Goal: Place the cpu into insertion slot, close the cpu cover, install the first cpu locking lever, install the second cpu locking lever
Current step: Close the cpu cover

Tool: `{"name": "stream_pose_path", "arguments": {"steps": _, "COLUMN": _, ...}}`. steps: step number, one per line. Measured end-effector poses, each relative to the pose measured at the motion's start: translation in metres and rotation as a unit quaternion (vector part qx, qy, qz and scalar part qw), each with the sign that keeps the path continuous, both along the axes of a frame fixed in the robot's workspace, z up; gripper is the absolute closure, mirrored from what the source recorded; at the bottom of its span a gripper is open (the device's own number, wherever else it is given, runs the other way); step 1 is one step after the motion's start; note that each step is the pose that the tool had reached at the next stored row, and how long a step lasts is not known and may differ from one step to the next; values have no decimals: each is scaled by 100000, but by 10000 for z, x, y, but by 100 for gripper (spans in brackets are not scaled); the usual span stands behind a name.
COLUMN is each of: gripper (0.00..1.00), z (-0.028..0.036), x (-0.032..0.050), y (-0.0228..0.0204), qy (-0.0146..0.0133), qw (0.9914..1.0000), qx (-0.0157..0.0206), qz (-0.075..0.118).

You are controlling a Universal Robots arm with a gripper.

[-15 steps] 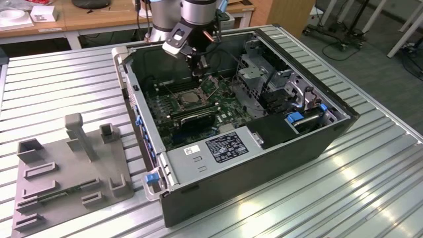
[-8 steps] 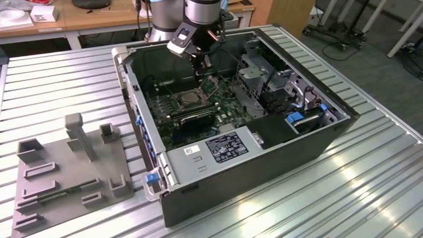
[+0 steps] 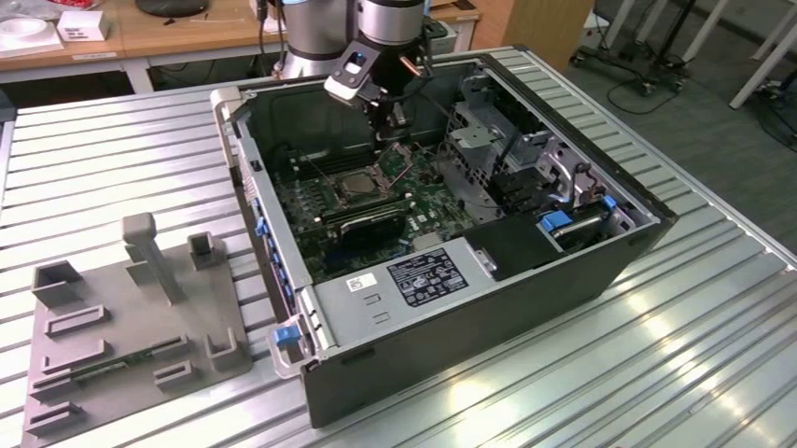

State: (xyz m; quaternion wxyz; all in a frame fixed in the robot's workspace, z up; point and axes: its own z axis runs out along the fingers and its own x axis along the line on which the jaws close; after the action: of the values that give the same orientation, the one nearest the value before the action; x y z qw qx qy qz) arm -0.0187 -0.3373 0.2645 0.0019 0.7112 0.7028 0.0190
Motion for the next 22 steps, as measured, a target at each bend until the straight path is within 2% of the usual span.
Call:
{"name": "stream_pose_path", "arguments": {"steps": 10, "gripper": 89, "z": -2, "x": 121, "y": 0, "qy": -1, "qw": 100000, "qx": 0, "qz": 1}}
{"name": "stream_pose_path", "arguments": {"steps": 22, "gripper": 89, "z": -4, "x": 302, "y": 0, "qy": 0, "qw": 100000, "qx": -2, "qz": -4}}
